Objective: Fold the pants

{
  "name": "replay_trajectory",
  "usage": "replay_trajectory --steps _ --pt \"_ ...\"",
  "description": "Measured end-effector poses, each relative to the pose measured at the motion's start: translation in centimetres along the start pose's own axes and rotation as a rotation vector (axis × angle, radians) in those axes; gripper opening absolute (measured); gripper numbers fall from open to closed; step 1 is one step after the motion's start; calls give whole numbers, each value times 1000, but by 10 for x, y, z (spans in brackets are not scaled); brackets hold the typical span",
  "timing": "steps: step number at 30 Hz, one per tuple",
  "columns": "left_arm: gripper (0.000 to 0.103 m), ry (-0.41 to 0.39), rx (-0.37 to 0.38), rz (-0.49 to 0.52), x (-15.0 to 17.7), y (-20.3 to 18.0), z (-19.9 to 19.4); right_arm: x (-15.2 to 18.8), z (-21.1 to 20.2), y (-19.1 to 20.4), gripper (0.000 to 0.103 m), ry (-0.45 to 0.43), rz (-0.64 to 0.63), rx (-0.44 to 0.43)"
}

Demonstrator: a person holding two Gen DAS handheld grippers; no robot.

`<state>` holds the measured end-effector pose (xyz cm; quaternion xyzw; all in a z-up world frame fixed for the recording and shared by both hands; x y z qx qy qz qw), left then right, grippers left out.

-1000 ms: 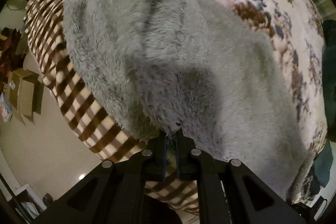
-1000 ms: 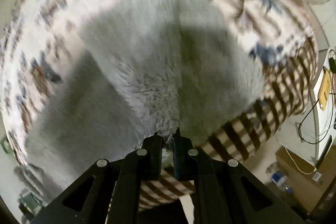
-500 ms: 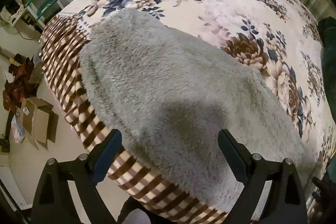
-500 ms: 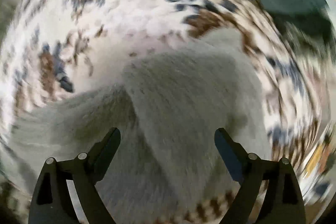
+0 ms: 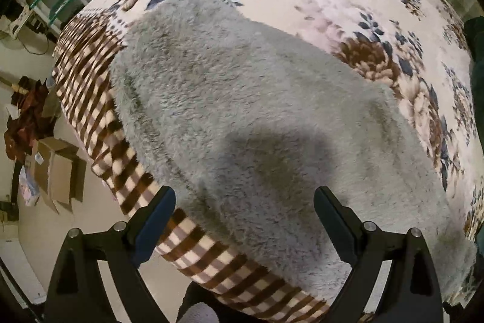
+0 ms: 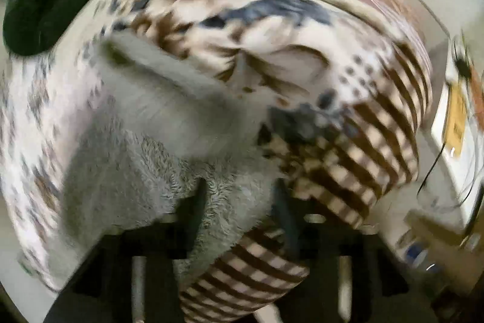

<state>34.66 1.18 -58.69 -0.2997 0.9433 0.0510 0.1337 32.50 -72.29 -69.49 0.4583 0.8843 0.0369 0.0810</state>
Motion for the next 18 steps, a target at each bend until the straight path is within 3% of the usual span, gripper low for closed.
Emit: replay_trajectory --steps 4,8,9,11,12,16,18 --pt "94 9 -12 -31 1 15 1 7 -13 1 55 -11 109 -187" --pt "94 17 -24 -60 1 31 3 30 17 22 55 64 215 -312" --pt "94 14 -25 -62 1 34 3 34 25 26 52 73 223 -321" --pt "94 16 -31 -71 0 41 4 39 37 32 5 56 240 -319" --pt "94 15 -29 -77 0 44 3 43 35 32 5 48 235 -277" --pt "94 11 -25 -100 -2 58 0 50 -12 29 5 -65 220 -248" --pt "94 21 -28 -117 -3 65 -1 58 -17 24 5 -26 179 -210"
Point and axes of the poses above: each gripper's, at about its wrist camera, not at the fingertips, and z roughly the way its jaws point, y to its left, x to its underside, the point moved 6 cm from there along z, roughly the way its jaws point, and after that the axes turned 4 degrees about -y, right-handed, at the moved point
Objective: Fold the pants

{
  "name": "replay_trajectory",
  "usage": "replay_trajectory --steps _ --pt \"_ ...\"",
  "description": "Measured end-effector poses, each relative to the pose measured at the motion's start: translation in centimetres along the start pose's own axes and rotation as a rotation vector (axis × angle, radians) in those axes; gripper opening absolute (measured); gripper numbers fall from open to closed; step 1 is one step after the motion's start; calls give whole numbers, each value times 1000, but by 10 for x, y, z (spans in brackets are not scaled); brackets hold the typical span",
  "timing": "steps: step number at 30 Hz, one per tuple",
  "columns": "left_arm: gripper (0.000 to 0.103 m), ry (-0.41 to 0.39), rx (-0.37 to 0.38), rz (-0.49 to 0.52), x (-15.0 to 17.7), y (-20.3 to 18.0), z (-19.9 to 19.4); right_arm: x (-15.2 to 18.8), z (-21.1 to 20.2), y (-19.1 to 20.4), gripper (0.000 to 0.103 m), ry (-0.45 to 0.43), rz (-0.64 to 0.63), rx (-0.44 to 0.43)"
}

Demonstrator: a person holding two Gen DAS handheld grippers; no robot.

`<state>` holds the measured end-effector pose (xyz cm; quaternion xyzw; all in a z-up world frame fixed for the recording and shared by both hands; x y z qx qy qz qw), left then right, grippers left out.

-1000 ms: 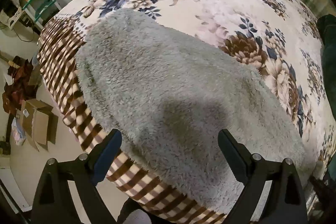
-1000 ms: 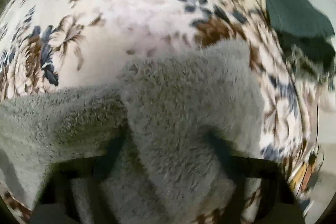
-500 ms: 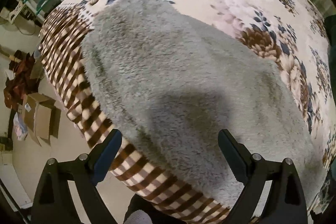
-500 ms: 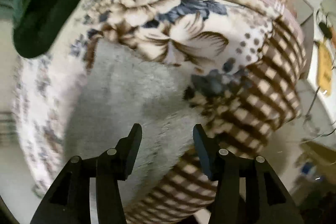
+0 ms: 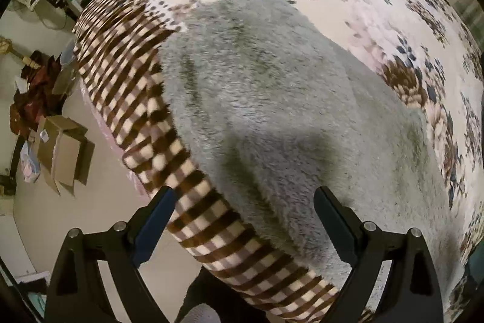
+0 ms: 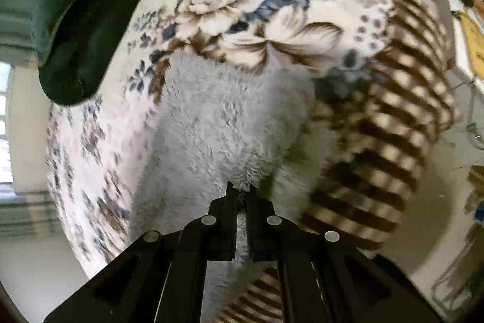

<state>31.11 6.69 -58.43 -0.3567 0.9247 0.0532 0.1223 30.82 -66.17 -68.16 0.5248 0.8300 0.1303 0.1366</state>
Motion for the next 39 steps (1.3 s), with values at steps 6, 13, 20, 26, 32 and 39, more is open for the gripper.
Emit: replay_trajectory --steps 6,13,20,26,32,39 --pt "94 2 24 -81 -26 30 -5 28 13 -5 54 119 -60 36" --pt "94 8 53 -150 -79 69 23 143 34 55 55 241 -150 -17" --pt "85 16 118 -248 -121 82 62 239 72 87 55 321 -150 -7" --pt "0 -31 188 -197 -135 75 62 266 83 100 15 286 -160 13" --pt "0 -105 187 -228 -136 125 21 270 66 117 9 240 -213 29" --pt "39 38 460 -307 -133 101 43 263 65 119 10 277 -281 89"
Point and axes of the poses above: each gripper's, at about its wrist camera, not at the fingertips, and z roughly the way its jaws point, y to its left, x to its underside, the point moved 6 cm from there along z, roughly the way its jaws point, and after that the axes turned 4 degrees about -y, right-handed, at the moved point
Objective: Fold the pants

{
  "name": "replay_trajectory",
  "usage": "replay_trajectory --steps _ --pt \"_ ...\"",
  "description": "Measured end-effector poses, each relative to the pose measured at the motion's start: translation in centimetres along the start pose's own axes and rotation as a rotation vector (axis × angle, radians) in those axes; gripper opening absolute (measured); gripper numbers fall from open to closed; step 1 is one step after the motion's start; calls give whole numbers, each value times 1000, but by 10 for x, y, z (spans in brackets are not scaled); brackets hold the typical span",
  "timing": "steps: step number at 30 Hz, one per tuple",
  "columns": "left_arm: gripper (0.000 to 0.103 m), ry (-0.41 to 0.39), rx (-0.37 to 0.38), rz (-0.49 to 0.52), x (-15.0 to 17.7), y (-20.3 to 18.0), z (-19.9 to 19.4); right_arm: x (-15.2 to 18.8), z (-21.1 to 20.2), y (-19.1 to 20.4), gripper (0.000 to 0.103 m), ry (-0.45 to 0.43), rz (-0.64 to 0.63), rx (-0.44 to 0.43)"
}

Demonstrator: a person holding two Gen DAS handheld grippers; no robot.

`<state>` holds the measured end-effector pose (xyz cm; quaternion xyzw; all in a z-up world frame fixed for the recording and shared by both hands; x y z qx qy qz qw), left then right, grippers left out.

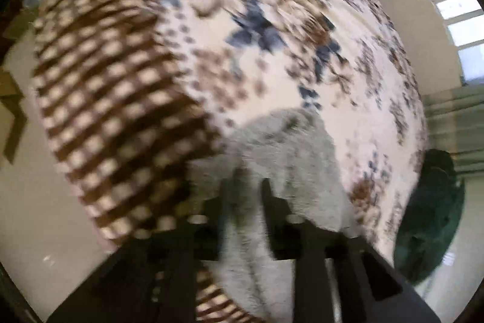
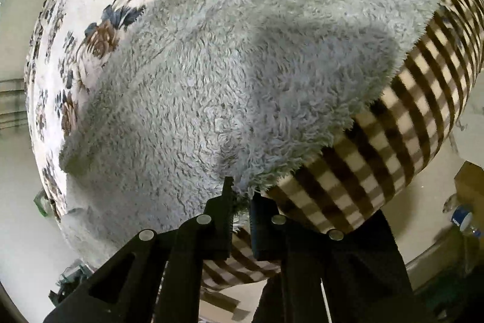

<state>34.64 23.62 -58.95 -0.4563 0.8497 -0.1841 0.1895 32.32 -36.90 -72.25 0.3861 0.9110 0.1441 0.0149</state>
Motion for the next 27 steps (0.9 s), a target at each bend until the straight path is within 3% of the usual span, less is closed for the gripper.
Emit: replay_trajectory --steps 2,5,7,8,9,13,16,19,24,25,26,27 --pt "62 28 10 19 1 -11 21 -3 3 0 10 1 23 -4" --pt "65 83 -32 29 4 -12 52 -4 7 -5 10 0 44 -4" --pt "61 54 -94 34 2 -6 64 -6 10 -5 10 0 49 1" --pt "29 25 -105 43 1 -5 64 -6 12 -2 10 -2 48 8" --pt "8 11 -109 58 1 -7 62 -6 13 -2 10 -6 46 14" --pt "6 -93 -95 162 6 -18 24 -4 9 0 10 -18 15 32" --pt "6 -110 -97 142 10 -7 -2 -3 2 1 9 -40 6 35" --pt "6 -85 -115 81 14 21 -11 -4 -3 -2 9 -52 4 39" --pt "11 24 -171 34 19 50 24 -3 11 -11 10 8 -16 98" --pt "12 32 -160 34 20 49 23 -2 12 -11 15 32 -12 94" --pt "15 39 -156 45 20 45 20 -1 11 -9 27 58 -17 85" --pt "23 41 -161 66 19 40 15 0 7 -5 36 79 -34 87"
Point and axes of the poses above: each gripper's, at about its wrist camera, not at the fingertips, and z roughly the way its jaws point, y to its left, x to its underside, the point moved 6 cm from there along z, roughly the way its jaws point, and after that the axes turned 4 degrees about -y, right-handed, at the moved point
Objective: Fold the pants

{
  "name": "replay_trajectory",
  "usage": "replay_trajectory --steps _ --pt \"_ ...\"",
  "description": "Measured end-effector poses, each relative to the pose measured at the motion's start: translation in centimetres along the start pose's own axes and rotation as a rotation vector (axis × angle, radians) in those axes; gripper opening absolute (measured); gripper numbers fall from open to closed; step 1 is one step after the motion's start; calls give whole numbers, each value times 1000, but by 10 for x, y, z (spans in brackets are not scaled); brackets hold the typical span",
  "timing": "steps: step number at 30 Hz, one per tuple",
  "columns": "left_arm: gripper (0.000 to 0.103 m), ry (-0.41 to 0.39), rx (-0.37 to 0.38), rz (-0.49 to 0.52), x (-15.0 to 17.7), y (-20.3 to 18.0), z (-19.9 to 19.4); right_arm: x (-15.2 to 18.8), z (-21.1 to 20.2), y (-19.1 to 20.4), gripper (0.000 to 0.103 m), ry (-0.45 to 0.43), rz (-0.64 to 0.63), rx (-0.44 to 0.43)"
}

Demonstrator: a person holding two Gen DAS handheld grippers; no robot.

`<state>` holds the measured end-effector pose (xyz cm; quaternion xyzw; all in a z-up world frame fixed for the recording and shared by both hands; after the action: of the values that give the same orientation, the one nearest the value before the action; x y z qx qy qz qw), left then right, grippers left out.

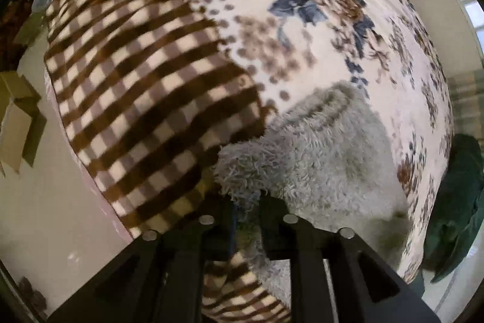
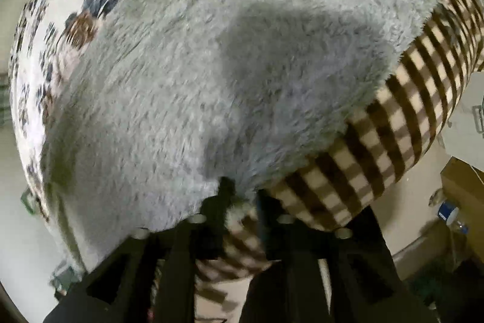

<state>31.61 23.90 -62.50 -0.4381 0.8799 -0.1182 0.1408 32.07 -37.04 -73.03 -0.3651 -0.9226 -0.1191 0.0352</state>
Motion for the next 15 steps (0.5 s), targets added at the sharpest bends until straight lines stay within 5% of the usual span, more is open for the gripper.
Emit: replay_trajectory --steps 1,3,5,11,15 --pt "30 -17 -13 30 -2 -5 -9 2 -7 5 52 9 -24 7" --pt "71 -76 -54 100 -6 -14 -30 6 -27 21 54 -4 -99 19" --pt "84 -158 -113 174 -12 -24 -53 11 -43 46 56 -16 -193 20" --pt "86 -280 -190 323 -15 -74 -81 2 -43 179 66 -16 -500 -89" --pt "87 -205 -131 400 0 -127 -40 19 12 281 66 143 -791 -106"
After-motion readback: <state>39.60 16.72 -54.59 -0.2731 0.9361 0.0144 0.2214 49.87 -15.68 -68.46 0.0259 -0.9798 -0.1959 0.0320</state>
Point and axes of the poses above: each gripper's, at about its wrist camera, not at the fingertips, and z roughly the way its jaws point, y to its left, x to its underside, the point moved 6 cm from there along z, roughly the way its jaws point, and after that the axes turned 4 degrees about -y, right-handed, at the moved point
